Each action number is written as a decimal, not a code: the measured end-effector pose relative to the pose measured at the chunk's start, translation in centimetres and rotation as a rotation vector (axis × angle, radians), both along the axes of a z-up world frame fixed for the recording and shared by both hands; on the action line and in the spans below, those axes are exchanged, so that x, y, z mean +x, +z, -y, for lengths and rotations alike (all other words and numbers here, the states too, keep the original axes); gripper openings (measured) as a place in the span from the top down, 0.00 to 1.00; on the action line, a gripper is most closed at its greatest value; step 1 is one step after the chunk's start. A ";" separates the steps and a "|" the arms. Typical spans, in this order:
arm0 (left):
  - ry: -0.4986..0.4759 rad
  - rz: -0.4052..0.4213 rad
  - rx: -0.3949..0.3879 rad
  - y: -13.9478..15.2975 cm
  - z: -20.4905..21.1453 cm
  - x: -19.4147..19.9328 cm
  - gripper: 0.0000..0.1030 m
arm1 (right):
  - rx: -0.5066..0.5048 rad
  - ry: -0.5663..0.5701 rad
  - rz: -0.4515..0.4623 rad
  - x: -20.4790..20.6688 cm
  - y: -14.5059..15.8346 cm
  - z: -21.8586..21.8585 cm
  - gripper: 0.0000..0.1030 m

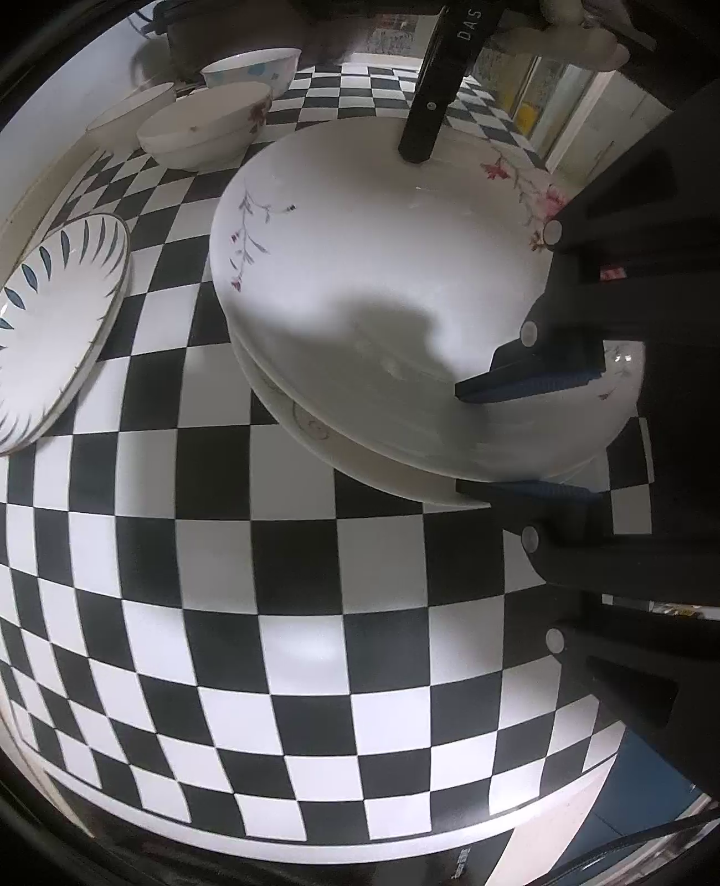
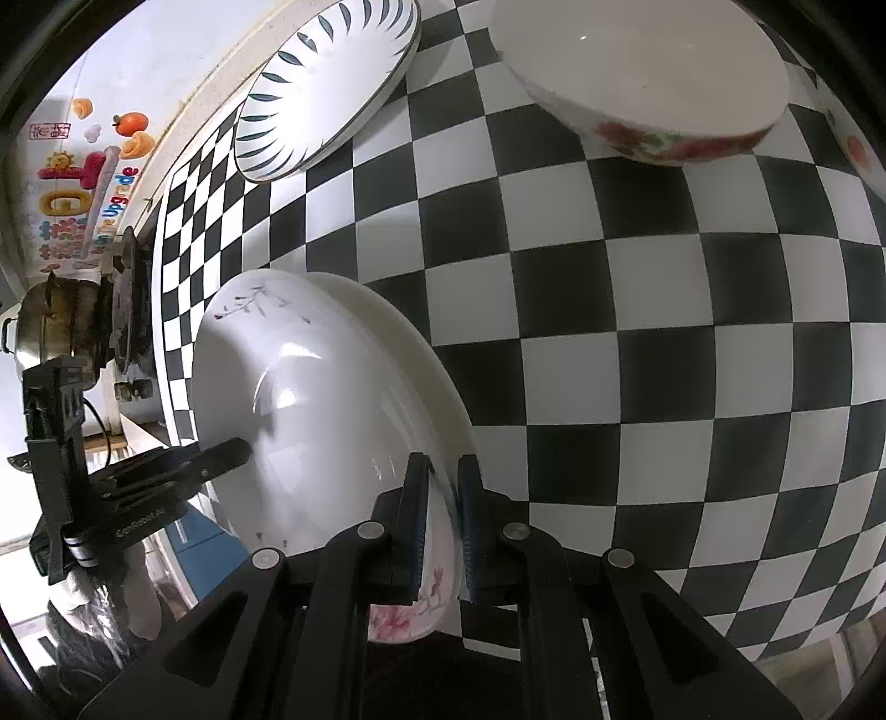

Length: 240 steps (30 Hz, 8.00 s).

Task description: Organize plates and bowls

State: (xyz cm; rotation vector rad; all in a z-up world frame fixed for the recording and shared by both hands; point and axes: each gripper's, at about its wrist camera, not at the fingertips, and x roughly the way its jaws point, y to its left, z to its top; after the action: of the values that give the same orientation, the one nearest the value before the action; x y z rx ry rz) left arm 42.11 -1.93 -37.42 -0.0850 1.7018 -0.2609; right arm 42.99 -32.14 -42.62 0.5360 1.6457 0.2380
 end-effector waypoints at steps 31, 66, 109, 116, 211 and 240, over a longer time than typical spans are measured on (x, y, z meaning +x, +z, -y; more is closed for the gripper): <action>-0.065 0.053 0.160 2.6 5.0 0.1 0.77 | -0.082 0.079 0.018 0.8 2.0 -1.6 0.89; 0.055 0.078 -0.007 -2.9 4.9 24.1 0.84 | -0.119 0.101 -0.002 28.2 -3.1 0.7 0.89; 0.053 0.219 -0.024 9.2 2.8 9.2 0.84 | -0.042 0.152 0.154 13.6 9.7 -1.3 0.91; 0.033 0.193 -0.019 8.9 2.6 4.8 0.84 | -0.023 0.145 0.146 7.8 9.7 -1.7 0.91; 0.006 0.232 0.140 9.9 4.4 -4.4 0.82 | -0.294 0.115 0.113 -4.4 7.8 -5.1 0.74; -0.071 0.439 0.024 21.9 4.0 -10.3 0.82 | -0.317 -0.013 0.344 -13.7 24.4 -7.7 0.65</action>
State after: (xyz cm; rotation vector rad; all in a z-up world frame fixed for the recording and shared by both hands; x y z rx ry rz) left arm 31.82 -5.92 -15.50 0.0491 1.2722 -0.2882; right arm 29.29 -24.40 -18.23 0.2473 1.3109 0.0525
